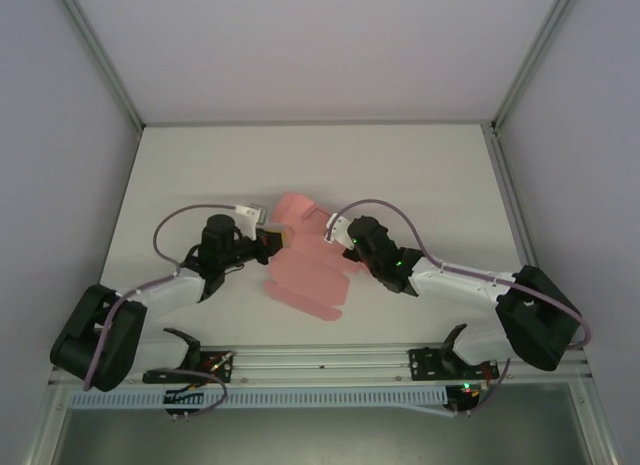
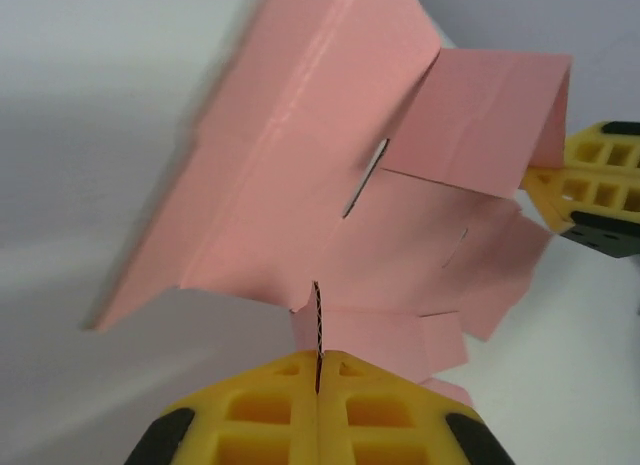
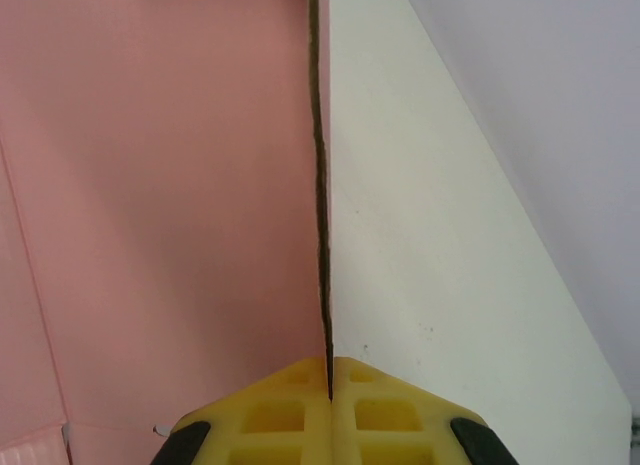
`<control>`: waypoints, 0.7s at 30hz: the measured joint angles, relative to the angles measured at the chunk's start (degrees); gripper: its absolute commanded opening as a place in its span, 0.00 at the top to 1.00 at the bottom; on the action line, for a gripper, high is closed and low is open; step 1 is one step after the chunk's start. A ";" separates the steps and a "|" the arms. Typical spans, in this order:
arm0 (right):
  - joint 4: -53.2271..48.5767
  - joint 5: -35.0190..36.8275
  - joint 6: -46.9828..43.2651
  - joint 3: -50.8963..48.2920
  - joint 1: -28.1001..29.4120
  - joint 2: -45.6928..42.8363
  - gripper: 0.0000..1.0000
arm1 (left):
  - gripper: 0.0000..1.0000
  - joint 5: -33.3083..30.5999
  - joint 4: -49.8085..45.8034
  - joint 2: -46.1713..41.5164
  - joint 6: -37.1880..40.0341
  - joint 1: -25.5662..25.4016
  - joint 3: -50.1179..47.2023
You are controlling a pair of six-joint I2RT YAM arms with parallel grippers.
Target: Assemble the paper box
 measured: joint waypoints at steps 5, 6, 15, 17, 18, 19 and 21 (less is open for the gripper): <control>-1.20 0.55 0.79 0.44 -0.31 0.00 1.00 | 1.00 -17.53 -12.74 -0.68 6.10 -10.43 6.71; -1.46 0.52 0.85 0.44 -0.31 0.00 1.00 | 1.00 -21.53 -14.99 -0.50 7.21 -12.79 7.87; -5.01 1.38 1.49 0.48 -0.33 -0.07 1.00 | 1.00 -52.92 -22.25 13.57 15.72 -30.71 18.47; -6.60 1.44 2.29 0.48 -0.46 -0.04 1.00 | 1.00 -57.11 -20.72 15.28 15.80 -31.71 18.49; -6.75 1.46 2.62 0.48 -0.50 -0.09 1.00 | 1.00 -58.51 -20.00 15.76 15.78 -31.98 18.51; -6.78 1.46 2.86 0.48 -0.55 -0.09 1.00 | 1.00 -59.58 -19.39 16.09 15.80 -32.13 18.51; -6.75 1.46 3.50 0.48 -0.55 -0.13 1.00 | 1.00 -60.85 -18.60 16.35 15.80 -32.33 18.51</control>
